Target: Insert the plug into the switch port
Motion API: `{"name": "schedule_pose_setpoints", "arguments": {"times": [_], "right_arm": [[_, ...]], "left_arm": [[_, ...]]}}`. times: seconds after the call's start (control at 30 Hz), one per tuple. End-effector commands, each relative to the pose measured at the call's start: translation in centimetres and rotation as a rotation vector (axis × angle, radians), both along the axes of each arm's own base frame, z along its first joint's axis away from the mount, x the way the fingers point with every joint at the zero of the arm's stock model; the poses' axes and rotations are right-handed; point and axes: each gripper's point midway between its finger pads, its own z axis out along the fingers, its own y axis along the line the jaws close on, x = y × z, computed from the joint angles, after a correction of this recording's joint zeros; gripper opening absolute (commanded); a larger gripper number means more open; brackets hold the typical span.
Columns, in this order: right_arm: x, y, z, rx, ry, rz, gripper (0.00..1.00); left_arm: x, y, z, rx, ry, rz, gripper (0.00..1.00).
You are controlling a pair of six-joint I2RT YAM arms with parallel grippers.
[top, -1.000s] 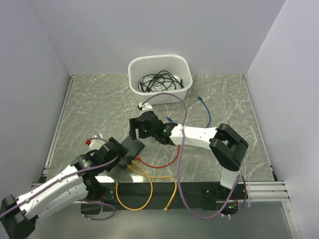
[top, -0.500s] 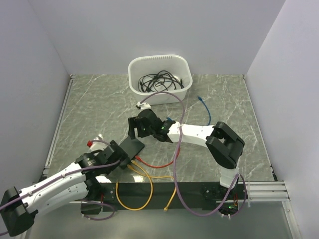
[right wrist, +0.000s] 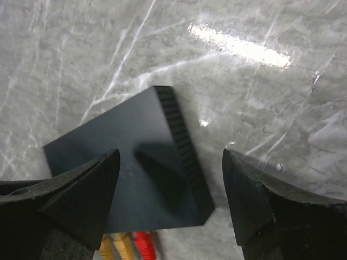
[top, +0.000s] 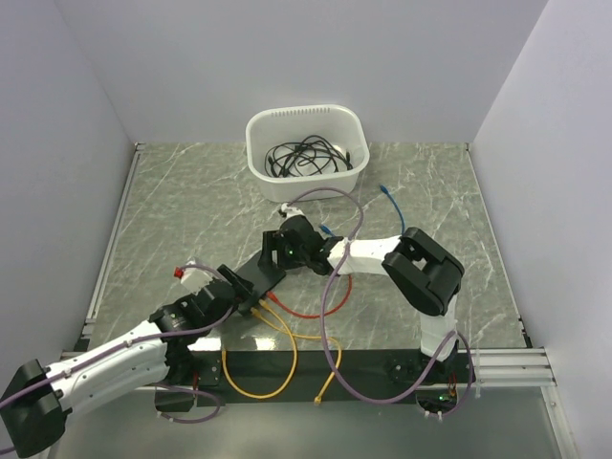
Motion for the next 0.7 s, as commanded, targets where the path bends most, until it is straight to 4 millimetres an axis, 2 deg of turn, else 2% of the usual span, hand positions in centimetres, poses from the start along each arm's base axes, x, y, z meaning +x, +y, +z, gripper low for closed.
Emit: {"name": "schedule_pose_setpoints", "arguments": {"times": [0.0, 0.2, 0.4, 0.53, 0.57, 0.6, 0.67], "right_arm": [[0.5, -0.9, 0.1, 0.014, -0.002, -0.051, 0.83], [1.4, -2.4, 1.1, 0.000, -0.024, -0.080, 0.82], [2.5, -3.7, 2.0, -0.054, -0.069, -0.126, 0.83], [3.7, -5.1, 4.2, -0.098, -0.129, -0.185, 0.83], [4.0, -5.2, 5.4, -0.091, -0.154, -0.196, 0.83], [4.3, -6.4, 5.3, -0.141, -0.162, -0.232, 0.83], [5.5, -8.0, 6.5, -0.163, -0.190, -0.279, 0.83]], "left_arm": [[1.2, -1.3, 0.2, -0.037, -0.075, -0.038, 0.99], [1.5, -1.5, -0.7, -0.040, -0.081, -0.050, 0.99], [1.9, -0.9, -1.3, -0.001, -0.076, -0.025, 0.99], [2.1, -1.0, -1.0, 0.000, -0.089, -0.031, 0.99], [2.1, -1.1, -0.8, -0.003, -0.093, -0.034, 0.99], [2.2, -1.1, -0.6, -0.008, -0.100, -0.034, 0.99], [2.2, -1.1, -0.3, -0.009, -0.105, -0.039, 0.99]]}}
